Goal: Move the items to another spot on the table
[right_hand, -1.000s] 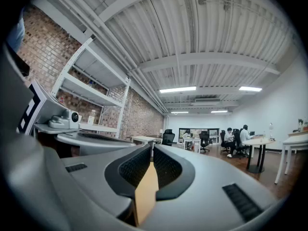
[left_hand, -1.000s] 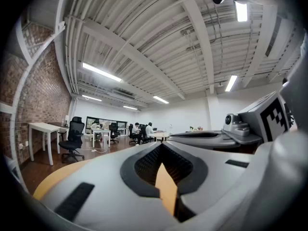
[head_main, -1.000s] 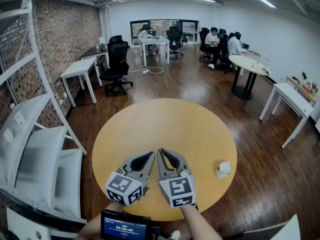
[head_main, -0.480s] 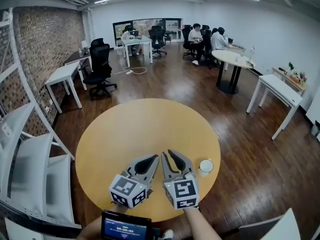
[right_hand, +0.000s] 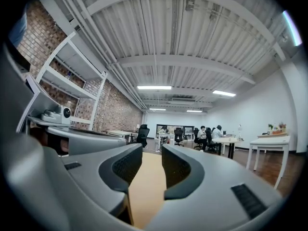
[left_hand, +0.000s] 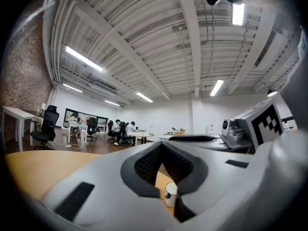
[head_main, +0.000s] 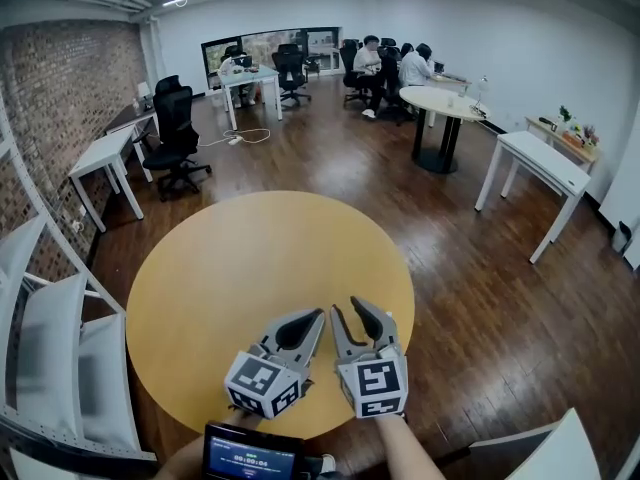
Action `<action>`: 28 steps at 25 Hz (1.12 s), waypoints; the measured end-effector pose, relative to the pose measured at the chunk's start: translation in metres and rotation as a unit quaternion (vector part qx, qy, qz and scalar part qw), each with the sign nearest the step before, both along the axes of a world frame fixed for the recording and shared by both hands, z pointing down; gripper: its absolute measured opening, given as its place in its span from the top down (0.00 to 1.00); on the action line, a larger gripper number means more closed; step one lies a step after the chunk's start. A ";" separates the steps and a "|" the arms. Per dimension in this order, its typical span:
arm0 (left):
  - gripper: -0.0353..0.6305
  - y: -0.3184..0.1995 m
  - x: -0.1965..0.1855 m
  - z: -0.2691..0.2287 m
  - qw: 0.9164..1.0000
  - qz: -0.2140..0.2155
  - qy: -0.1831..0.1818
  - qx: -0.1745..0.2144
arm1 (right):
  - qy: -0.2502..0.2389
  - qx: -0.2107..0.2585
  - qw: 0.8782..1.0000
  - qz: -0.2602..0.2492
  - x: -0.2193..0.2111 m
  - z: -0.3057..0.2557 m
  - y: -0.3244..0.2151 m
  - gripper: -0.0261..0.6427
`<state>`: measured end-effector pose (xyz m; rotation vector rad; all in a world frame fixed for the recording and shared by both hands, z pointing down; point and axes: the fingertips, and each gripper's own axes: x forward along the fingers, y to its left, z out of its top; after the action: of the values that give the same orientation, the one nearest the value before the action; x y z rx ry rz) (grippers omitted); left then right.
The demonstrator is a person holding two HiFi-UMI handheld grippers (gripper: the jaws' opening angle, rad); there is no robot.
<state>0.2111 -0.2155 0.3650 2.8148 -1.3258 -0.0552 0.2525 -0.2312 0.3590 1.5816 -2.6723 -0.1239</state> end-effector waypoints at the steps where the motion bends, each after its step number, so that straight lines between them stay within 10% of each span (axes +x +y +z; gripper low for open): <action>1: 0.94 -0.001 0.008 0.002 1.000 0.001 0.000 -0.001 | -0.001 -0.001 1.000 0.004 0.008 0.001 0.000 0.76; 28: 0.94 -0.020 0.053 0.087 0.998 -0.003 -0.023 -0.063 | 0.043 -0.078 0.994 0.060 0.081 0.130 -0.023 0.52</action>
<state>0.2641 -0.2353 0.4519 2.7238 -1.2966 0.0887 0.3333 -0.2543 0.4890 1.6425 -2.4495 0.0194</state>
